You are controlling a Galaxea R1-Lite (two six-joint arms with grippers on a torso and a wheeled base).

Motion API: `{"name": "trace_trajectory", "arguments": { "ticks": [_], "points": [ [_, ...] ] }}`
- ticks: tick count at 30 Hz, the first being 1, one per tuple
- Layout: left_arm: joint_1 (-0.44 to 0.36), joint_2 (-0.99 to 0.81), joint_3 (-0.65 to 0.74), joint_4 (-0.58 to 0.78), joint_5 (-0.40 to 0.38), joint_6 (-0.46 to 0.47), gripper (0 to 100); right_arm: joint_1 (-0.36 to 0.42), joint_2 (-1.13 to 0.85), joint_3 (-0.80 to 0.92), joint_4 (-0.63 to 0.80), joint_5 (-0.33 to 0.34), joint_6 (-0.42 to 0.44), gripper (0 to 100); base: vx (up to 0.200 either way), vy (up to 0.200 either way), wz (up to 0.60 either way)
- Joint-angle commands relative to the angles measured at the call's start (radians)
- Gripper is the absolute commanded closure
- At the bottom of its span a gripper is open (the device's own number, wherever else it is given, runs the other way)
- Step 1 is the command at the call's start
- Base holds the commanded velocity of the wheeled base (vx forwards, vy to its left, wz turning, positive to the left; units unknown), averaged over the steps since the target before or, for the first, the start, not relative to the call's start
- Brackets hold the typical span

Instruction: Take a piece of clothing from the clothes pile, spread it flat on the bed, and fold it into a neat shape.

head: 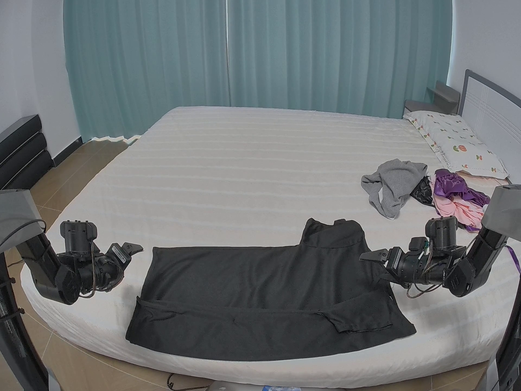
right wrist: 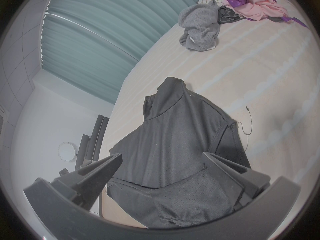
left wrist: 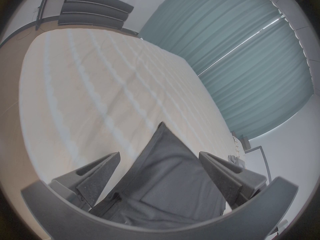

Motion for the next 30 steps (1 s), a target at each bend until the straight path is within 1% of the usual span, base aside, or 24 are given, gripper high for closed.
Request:
{"name": "trace_trajectory", "arguments": {
  "ticks": [1,3,5,7,8,9,10,12,15,17,22,25,30],
  "points": [
    [-0.018,0.083,-0.124,0.005,0.000,0.001,0,0.007,0.021,0.001,0.000,0.001,0.001,0,0.000,0.000,0.00],
    [-0.021,0.132,-0.193,0.008,-0.002,0.016,0,0.015,0.031,0.001,-0.003,0.000,-0.002,0,0.000,0.000,0.00],
    [-0.024,0.193,-0.268,0.020,-0.002,0.055,0,0.015,0.030,0.003,-0.014,0.000,0.001,0,0.000,0.000,0.00],
    [-0.030,0.215,-0.299,0.028,-0.003,0.072,0,0.015,0.033,0.003,-0.015,0.000,0.001,0,0.000,0.000,0.00],
    [-0.047,0.262,-0.374,0.054,-0.003,0.096,0,0.015,0.039,0.007,-0.018,0.000,0.000,0,0.000,0.000,0.00],
    [-0.049,0.273,-0.394,0.062,-0.003,0.098,0,0.015,0.039,0.007,-0.018,0.000,0.000,0,0.000,0.000,0.00],
    [-0.052,0.302,-0.471,0.099,-0.002,0.102,0,0.015,0.042,0.007,-0.020,0.000,0.000,0,0.000,0.000,0.00],
    [-0.052,0.322,-0.563,0.158,-0.003,0.102,0,0.015,0.042,0.007,-0.020,0.000,0.000,0,0.000,0.000,0.00],
    [-0.055,0.347,-0.660,0.260,-0.003,0.102,0,0.015,0.045,0.007,-0.020,0.000,0.000,0,0.000,0.000,0.00],
    [-0.061,0.367,-0.683,0.280,-0.003,0.102,0,0.015,0.045,0.010,-0.020,0.000,0.000,0,0.000,0.000,0.00],
    [-0.066,0.457,-0.779,0.261,0.011,0.110,0,0.018,0.051,0.020,-0.023,0.000,-0.008,0,0.000,0.000,0.00],
    [-0.063,0.460,-0.778,0.261,0.012,0.124,0,0.018,0.057,0.026,-0.026,-0.002,-0.010,0,0.000,0.000,0.00],
    [-0.058,0.465,-0.778,0.260,0.012,0.125,0,0.018,0.060,0.049,-0.074,-0.002,-0.008,0,0.000,0.000,0.00]
  ]
}}
